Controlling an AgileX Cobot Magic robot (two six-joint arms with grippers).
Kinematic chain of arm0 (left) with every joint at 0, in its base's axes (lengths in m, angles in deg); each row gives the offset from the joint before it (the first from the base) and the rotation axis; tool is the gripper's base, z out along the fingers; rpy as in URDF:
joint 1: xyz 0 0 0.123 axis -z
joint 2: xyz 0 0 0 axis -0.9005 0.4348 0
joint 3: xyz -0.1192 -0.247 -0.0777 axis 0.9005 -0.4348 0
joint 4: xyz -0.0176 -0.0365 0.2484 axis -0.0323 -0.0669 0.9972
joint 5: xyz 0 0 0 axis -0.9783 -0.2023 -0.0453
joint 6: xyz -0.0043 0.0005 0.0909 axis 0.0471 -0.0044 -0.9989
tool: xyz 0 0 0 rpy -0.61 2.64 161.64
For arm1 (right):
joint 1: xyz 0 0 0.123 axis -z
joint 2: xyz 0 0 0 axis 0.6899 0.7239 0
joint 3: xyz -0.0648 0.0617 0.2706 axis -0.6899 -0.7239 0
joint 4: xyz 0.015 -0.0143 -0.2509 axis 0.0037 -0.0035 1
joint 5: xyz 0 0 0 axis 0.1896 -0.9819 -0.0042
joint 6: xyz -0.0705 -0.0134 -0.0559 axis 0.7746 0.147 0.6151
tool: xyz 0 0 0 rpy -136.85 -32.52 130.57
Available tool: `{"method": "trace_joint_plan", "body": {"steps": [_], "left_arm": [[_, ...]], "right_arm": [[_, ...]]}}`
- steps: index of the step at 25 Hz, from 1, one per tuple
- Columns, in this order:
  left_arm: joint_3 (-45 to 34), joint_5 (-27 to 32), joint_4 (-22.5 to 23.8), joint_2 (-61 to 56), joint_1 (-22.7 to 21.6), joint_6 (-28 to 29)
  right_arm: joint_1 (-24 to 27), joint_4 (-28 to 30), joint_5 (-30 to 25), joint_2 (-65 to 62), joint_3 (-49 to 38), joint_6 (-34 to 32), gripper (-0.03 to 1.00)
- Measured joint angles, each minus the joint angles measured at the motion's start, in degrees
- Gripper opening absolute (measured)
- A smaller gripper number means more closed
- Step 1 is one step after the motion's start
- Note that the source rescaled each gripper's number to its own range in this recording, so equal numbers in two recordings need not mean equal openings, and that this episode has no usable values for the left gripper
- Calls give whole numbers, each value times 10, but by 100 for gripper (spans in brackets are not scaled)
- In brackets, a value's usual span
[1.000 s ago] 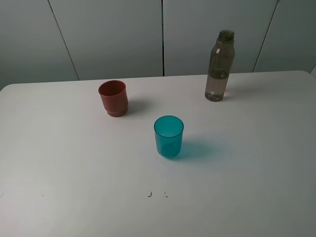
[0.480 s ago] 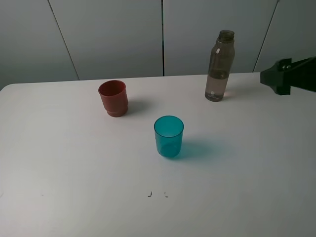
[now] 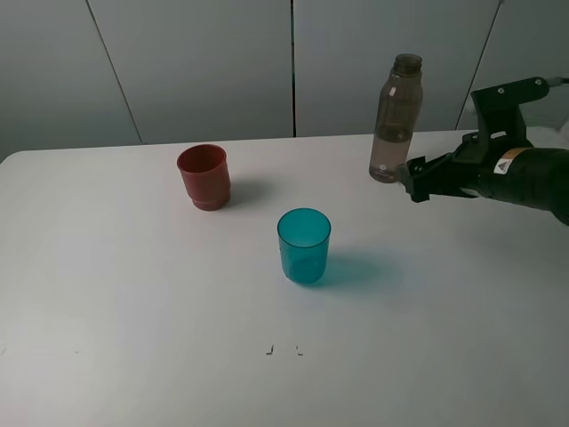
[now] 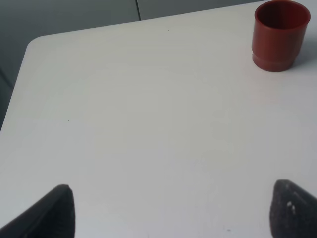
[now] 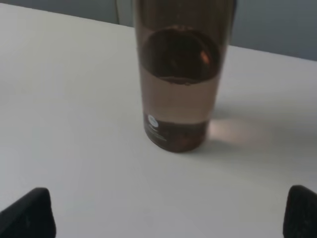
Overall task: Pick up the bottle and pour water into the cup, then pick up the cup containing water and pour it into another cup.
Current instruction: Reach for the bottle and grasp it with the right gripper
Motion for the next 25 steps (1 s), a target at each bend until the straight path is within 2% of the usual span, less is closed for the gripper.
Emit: {"method": "trace_joint_plan", "body": {"steps": [3, 5, 16, 25], "left_arm": [[0, 0, 0, 0, 0, 0], [0, 0, 0, 0, 0, 0], [0, 0, 0, 0, 0, 0], [0, 0, 0, 0, 0, 0]], "right_arm": [[0, 23, 76, 60, 19, -15, 100], [0, 24, 90, 91, 42, -17, 100], [20, 20, 100, 192, 171, -18, 100], [27, 10, 102, 234, 227, -20, 100]]}}
